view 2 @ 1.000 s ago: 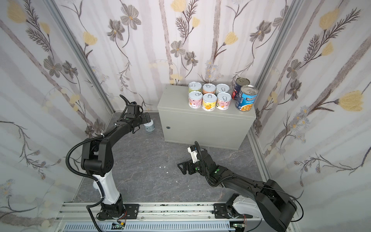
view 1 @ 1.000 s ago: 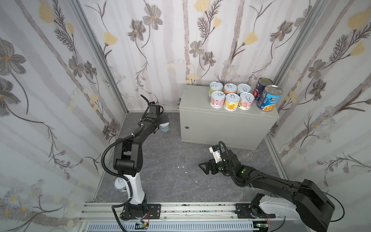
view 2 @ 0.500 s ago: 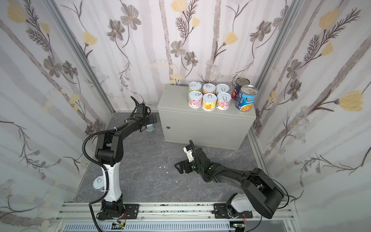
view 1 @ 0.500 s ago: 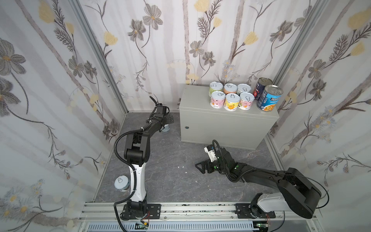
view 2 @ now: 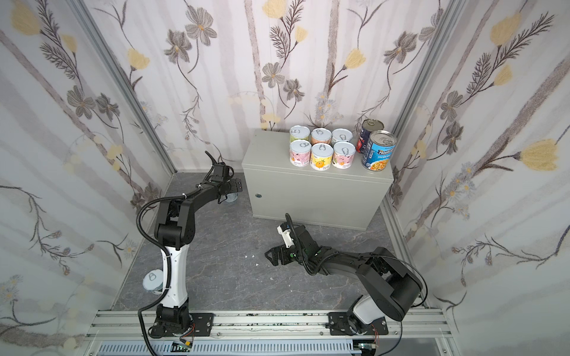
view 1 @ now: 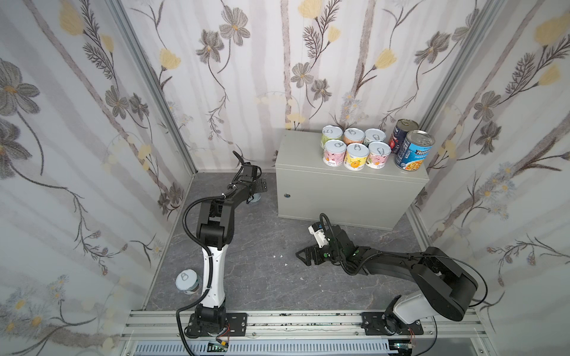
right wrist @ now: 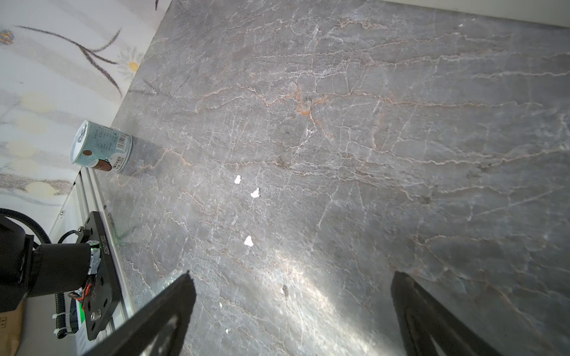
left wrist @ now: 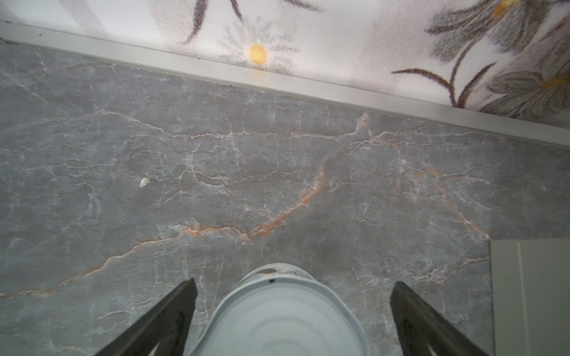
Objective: Place and organize the canned foods onto the counter
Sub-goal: 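Close the left gripper on the floor can while the right arm reaches forward, then lift the floor can with the left gripper while the right arm draws back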
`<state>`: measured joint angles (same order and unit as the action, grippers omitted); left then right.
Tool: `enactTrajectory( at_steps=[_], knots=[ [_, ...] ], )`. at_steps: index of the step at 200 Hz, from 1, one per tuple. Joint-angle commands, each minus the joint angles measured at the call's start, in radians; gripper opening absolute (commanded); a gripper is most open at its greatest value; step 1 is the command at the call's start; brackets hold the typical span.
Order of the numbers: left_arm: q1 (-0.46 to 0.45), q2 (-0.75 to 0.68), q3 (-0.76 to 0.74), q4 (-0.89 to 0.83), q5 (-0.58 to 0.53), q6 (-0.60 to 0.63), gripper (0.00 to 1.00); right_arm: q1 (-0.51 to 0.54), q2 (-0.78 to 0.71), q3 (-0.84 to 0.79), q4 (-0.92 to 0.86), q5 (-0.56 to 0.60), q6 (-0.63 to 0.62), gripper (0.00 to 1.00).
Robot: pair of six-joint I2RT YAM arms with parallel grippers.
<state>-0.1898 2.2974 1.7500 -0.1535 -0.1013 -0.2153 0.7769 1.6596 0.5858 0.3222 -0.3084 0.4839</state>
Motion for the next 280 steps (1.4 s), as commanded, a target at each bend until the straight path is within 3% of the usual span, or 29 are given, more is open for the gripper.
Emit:
enactTrajectory(
  at_steps=[1,139,182,212,280],
  knots=[
    [0.003,0.019,0.022,0.017,-0.006,0.004,1.0,0.001,0.015,0.017,0.048,-0.018,-0.012,1.0],
    [0.004,0.074,0.053,-0.073,0.038,-0.07,0.92,0.001,0.05,0.0,0.105,-0.04,-0.009,1.0],
    [0.003,0.097,0.089,-0.098,0.038,-0.065,0.78,0.001,0.045,-0.014,0.114,-0.035,-0.008,1.0],
    [-0.004,0.071,0.073,-0.1,0.014,-0.038,0.7,0.001,0.038,-0.016,0.113,-0.033,-0.007,1.0],
    [-0.009,-0.091,-0.015,-0.101,-0.037,0.023,0.66,0.007,-0.029,-0.029,0.092,-0.02,0.008,1.0]
  ],
)
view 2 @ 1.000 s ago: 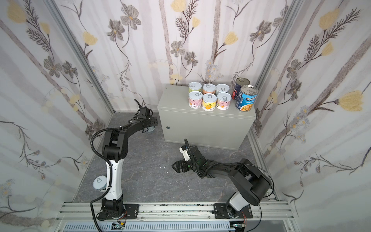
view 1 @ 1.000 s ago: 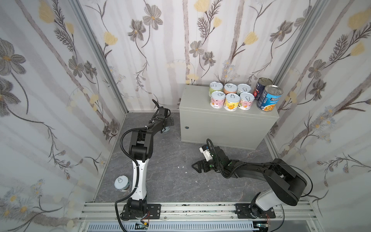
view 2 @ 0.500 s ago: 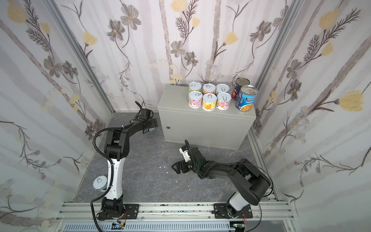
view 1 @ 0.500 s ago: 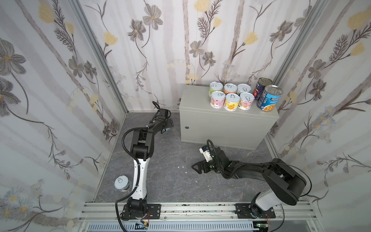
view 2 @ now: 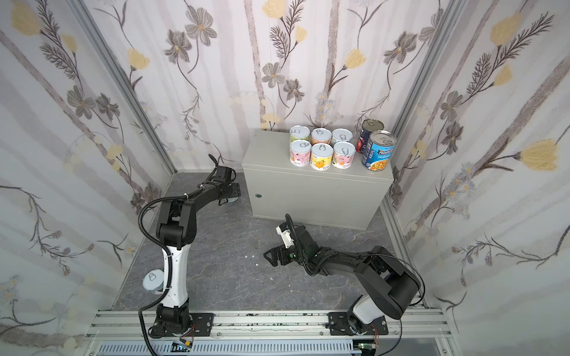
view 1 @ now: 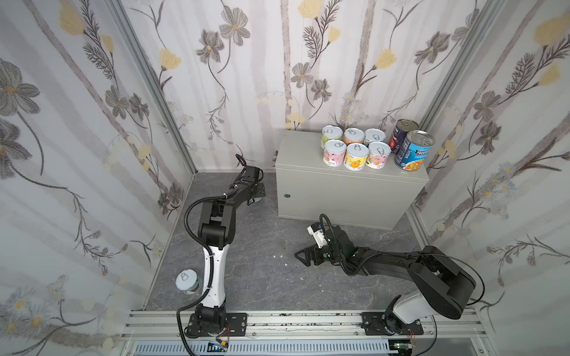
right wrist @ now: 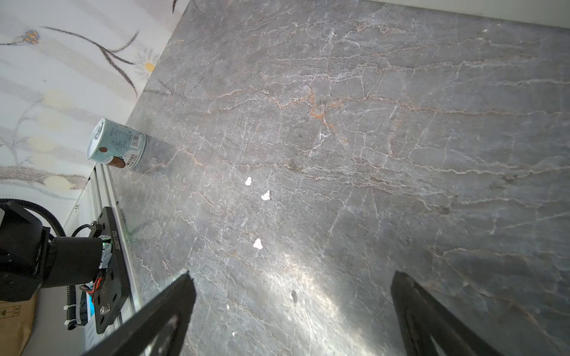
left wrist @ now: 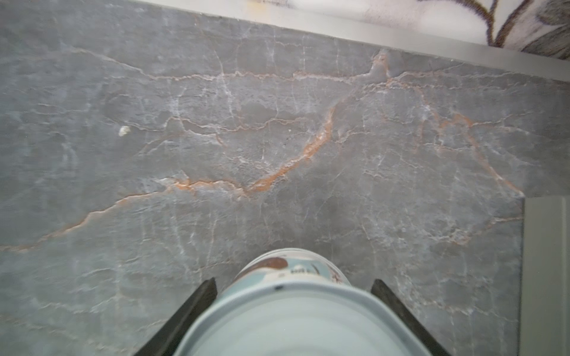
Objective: Place and organize the canned foods onto the counter
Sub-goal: 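Lift the floor can with the left gripper while the right arm draws back, then carry the can with the left gripper over the cabinet top beside the pink can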
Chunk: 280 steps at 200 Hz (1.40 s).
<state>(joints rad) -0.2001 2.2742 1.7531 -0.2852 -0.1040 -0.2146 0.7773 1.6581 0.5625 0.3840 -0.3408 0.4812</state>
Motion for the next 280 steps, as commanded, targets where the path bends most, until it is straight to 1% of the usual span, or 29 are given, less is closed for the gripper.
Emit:
enactTrajectory(
  at_steps=[1,28,32,85,135,138,144,173,206,244,280],
  knots=[
    [0.002,-0.071,-0.019,0.031,-0.034,0.023,0.66,0.006,-0.029,-0.006,0.03,0.012,0.011,1.0],
    [-0.002,-0.147,-0.045,0.026,-0.041,0.033,0.66,0.016,-0.055,-0.02,0.006,0.045,0.012,1.0],
    [-0.002,-0.157,-0.048,0.024,-0.04,0.035,0.66,0.017,-0.088,-0.023,0.003,0.048,0.013,1.0],
    [-0.02,-0.296,-0.082,-0.015,-0.053,0.06,0.65,0.031,-0.187,-0.065,-0.028,0.074,0.03,1.0],
    [-0.039,-0.422,-0.068,-0.083,-0.078,0.104,0.65,0.036,-0.276,-0.085,-0.078,0.109,0.038,1.0],
    [-0.039,-0.429,-0.065,-0.088,-0.077,0.105,0.65,0.061,-0.28,-0.087,-0.081,0.111,0.039,1.0],
    [-0.04,-0.442,-0.059,-0.096,-0.076,0.11,0.65,0.067,-0.288,-0.087,-0.084,0.113,0.041,1.0],
    [-0.051,-0.494,-0.014,-0.15,-0.072,0.135,0.65,0.078,-0.323,-0.097,-0.109,0.128,0.044,1.0],
    [-0.093,-0.54,0.052,-0.211,-0.088,0.166,0.65,0.088,-0.358,-0.101,-0.133,0.14,0.048,1.0],
    [-0.162,-0.552,0.188,-0.301,-0.127,0.192,0.65,0.094,-0.387,-0.103,-0.16,0.153,0.047,1.0],
    [-0.259,-0.515,0.34,-0.393,-0.141,0.202,0.65,0.098,-0.415,-0.115,-0.177,0.166,0.047,1.0]
  ],
)
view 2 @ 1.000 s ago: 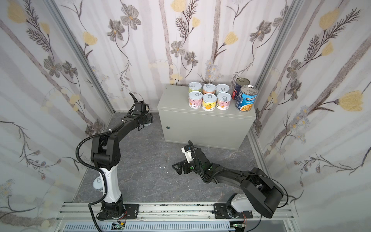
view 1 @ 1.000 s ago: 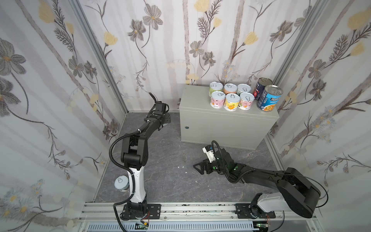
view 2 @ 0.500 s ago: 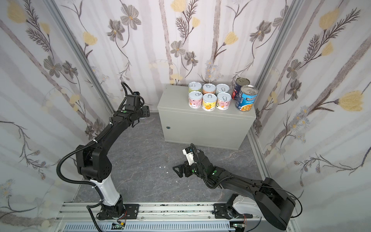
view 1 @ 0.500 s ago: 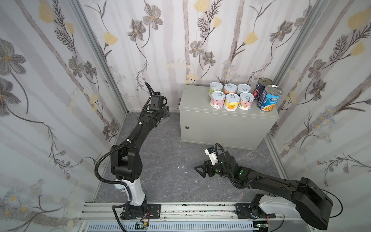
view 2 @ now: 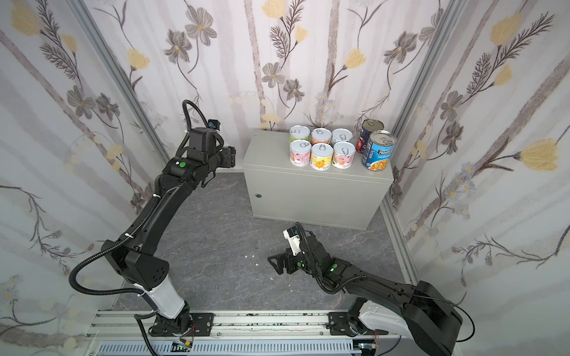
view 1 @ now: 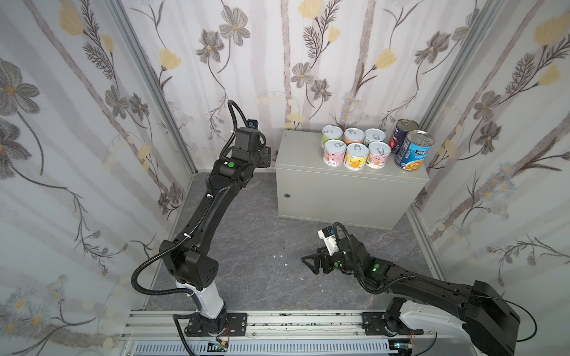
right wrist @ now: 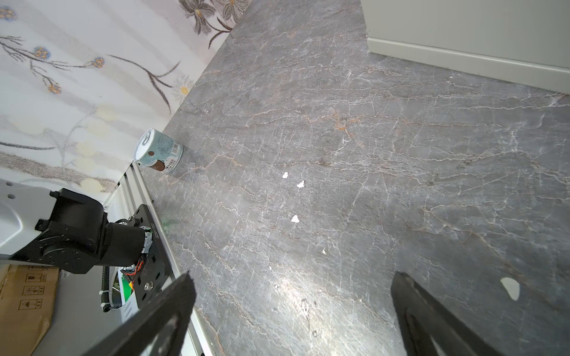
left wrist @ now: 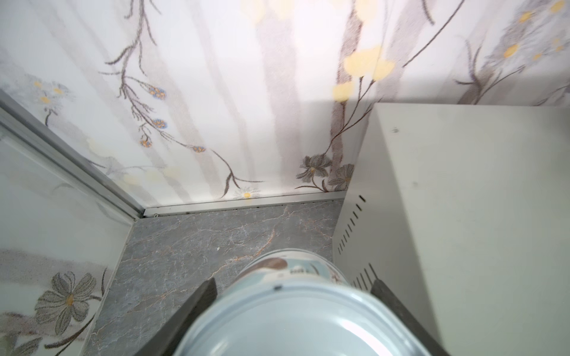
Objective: Place and organize the canned foods onto the counter
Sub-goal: 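Carry the can with the left gripper over the cabinet top beside the pink can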
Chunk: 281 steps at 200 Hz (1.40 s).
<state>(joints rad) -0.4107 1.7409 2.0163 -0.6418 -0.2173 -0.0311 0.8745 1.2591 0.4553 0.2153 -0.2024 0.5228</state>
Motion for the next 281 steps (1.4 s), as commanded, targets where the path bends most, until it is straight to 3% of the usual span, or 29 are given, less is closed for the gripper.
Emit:
enactTrajectory(
  at_steps=[1,73,203,281],
  knots=[
    [-0.051,0.022,0.083,-0.039,-0.028,0.019,0.65,0.001,-0.017,-0.008,-0.009,0.027,0.006,1.0],
    [-0.203,0.189,0.406,-0.213,-0.009,0.034,0.66,0.004,-0.083,-0.05,-0.041,0.059,0.009,1.0],
    [-0.212,0.332,0.524,-0.242,0.085,-0.022,0.67,0.003,-0.078,-0.082,-0.036,0.061,0.005,1.0],
    [-0.205,0.407,0.573,-0.237,0.099,-0.02,0.81,0.003,-0.027,-0.076,-0.014,0.06,-0.005,1.0]
  ],
)
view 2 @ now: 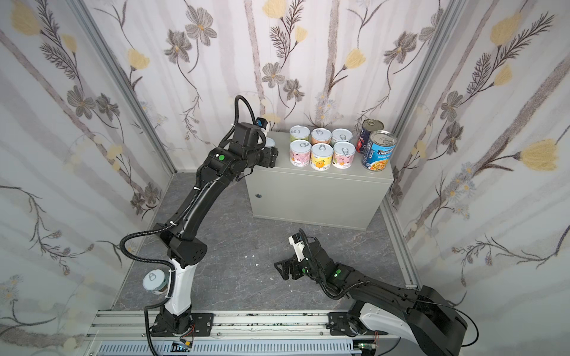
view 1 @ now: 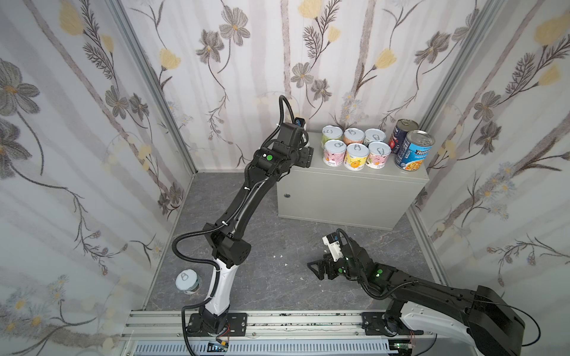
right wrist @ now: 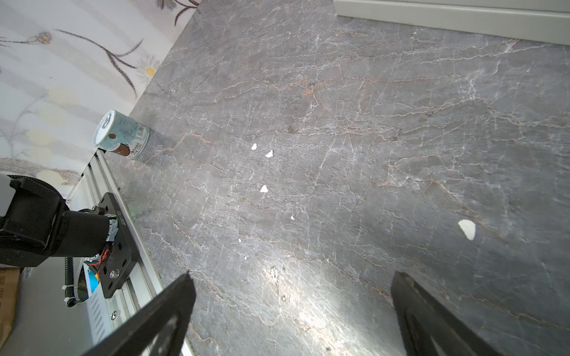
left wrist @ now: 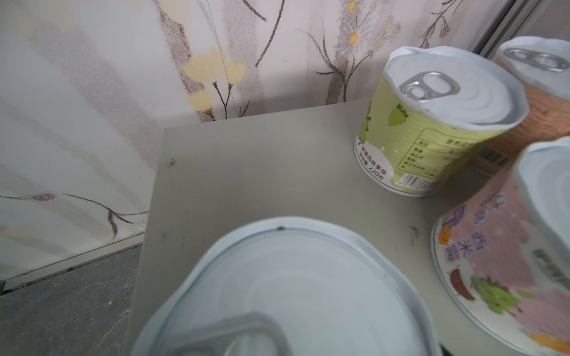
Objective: Place and organize the canned foods onto the counter
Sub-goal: 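Carry the can with the left gripper over the cabinet top beside the pink can, then lower the pale-blue can onto the cabinet top at the row's end with the left gripper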
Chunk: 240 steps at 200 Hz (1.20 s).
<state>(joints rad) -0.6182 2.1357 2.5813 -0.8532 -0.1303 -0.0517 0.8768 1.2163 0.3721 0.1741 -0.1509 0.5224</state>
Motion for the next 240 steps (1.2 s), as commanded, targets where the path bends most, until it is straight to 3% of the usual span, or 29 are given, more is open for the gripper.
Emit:
enactTrajectory(
  at_steps=[1,95,174,207,240],
  knots=[
    [0.002,0.013,0.008,-0.026,0.012,0.001,0.81,0.001,0.017,0.007,0.028,0.008,-0.005,1.0],
    [0.0,0.012,0.072,0.019,0.017,0.008,1.0,0.001,0.061,0.025,0.048,-0.006,-0.019,1.0],
    [-0.026,-0.143,0.075,0.085,-0.031,0.0,1.0,0.001,0.017,0.038,0.015,-0.004,-0.016,1.0],
    [-0.026,-0.247,0.003,0.092,-0.09,-0.003,0.92,0.001,-0.015,0.035,-0.004,-0.001,-0.007,1.0],
    [-0.017,-0.375,-0.22,0.145,-0.121,-0.002,0.74,0.002,-0.032,0.041,-0.016,-0.001,0.002,1.0]
  ],
)
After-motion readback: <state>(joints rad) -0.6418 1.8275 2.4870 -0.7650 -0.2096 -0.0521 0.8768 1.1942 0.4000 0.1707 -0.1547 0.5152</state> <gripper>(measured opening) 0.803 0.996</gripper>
